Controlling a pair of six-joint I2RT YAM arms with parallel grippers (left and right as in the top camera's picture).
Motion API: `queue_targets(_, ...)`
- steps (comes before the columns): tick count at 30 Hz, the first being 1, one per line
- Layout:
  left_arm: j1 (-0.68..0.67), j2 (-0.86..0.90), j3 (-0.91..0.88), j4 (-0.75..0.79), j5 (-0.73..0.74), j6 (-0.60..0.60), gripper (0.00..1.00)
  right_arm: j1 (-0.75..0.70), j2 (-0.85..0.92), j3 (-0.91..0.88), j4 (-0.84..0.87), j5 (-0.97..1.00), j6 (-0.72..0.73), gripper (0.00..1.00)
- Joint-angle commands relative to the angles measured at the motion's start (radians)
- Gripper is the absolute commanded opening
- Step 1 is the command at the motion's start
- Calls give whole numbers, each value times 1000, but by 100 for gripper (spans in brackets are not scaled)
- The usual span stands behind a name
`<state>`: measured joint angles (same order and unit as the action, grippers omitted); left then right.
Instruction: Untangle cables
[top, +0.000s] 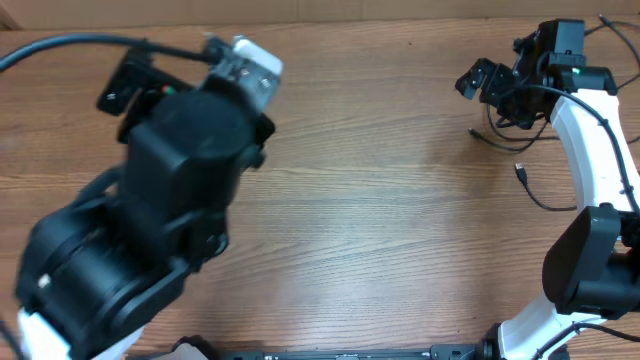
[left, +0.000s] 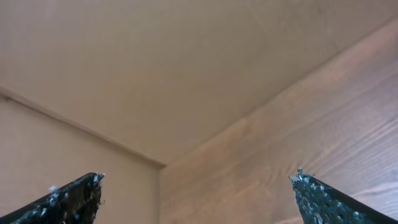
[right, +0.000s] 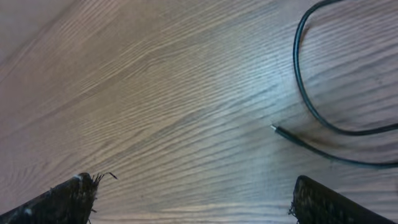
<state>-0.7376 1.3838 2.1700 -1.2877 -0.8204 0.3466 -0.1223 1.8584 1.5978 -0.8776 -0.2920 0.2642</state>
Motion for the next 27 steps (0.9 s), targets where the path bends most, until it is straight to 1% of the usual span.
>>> queue_targets(1,12,16,5,20,-60,-42,99,10,-10,25,5,-81,-53,100)
queue_targets(2,12,34,5,41,-98,-30,100,16,-10,25,10,-150,-118,100)
queue_targets(4,12,56,5,69,-140,-21,100,23,-10,25,16,-186,-159,100)
queue_targets(11,20,130,5,116,-155,25,100,29,-10,25,78,-169,-165,100)
queue_targets(16,20,161,5,122,-143,72,100,29,-10,26,181,-169,-165,100)
queue_targets(18,26,164,6,134,-73,74,100,29,-10,27,222,-170,-164,100)
queue_targets(19,35,163,8,138,-5,60,100,29,-10,27,241,-170,-164,100)
queue_targets(20,51,162,22,139,115,29,100,29,-10,27,264,-170,-161,100)
queue_targets(23,105,162,64,146,352,5,100,29,-10,27,293,-170,-161,100)
queue_targets(25,150,163,101,158,452,-11,100,29,-10,27,303,-170,-161,100)
queue_targets(27,185,163,135,167,514,-10,100,29,-10,27,305,-170,-161,100)
